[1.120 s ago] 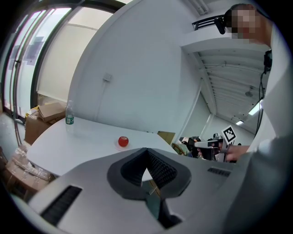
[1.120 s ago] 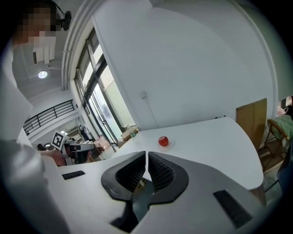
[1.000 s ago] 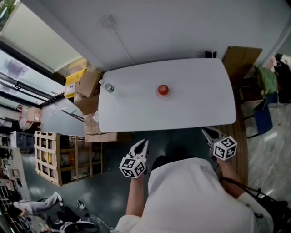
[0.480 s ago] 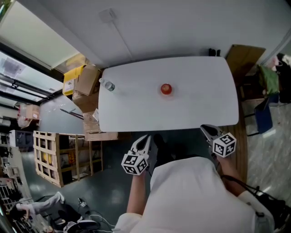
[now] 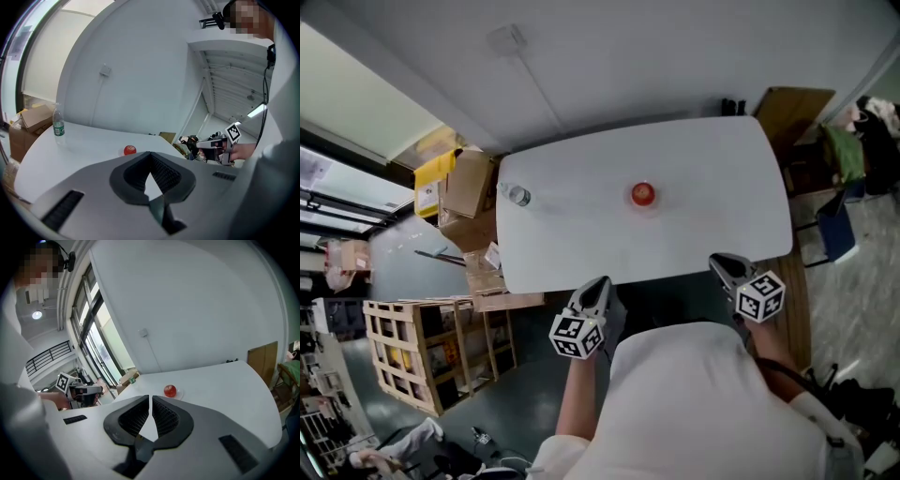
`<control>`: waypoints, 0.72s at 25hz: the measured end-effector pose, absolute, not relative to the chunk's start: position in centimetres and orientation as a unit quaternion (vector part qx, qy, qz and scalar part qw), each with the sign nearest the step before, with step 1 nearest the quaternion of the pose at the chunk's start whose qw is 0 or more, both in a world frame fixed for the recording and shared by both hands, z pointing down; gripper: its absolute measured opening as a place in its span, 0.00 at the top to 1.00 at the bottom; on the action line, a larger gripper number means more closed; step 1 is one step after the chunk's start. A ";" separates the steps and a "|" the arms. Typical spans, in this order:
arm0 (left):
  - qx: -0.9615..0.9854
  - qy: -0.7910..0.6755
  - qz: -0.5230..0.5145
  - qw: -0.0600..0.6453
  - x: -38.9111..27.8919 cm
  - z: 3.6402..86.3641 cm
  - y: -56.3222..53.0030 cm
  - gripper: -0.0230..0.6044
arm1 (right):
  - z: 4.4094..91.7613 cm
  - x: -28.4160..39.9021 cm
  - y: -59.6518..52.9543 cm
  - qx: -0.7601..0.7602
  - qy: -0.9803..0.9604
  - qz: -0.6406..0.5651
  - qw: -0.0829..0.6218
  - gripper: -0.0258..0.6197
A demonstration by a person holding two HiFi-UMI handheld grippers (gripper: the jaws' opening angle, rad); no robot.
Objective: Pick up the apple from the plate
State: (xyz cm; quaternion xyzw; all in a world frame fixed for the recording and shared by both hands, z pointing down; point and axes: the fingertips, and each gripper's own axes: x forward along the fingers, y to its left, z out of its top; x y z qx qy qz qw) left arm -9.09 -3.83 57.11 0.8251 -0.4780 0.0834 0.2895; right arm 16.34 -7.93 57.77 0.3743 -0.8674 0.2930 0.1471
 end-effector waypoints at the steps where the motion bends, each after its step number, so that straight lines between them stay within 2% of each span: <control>1: 0.828 -0.473 0.086 0.290 -9.4 57.2 -4.3 0.96 | 57.7 15.9 -8.1 0.376 -0.866 0.294 0.147 0.90; 18: 0.865 -0.391 0.103 0.296 -13.9 59.2 -9.2 0.96 | 57.9 10.0 -11.2 0.417 -0.845 0.294 0.159 0.90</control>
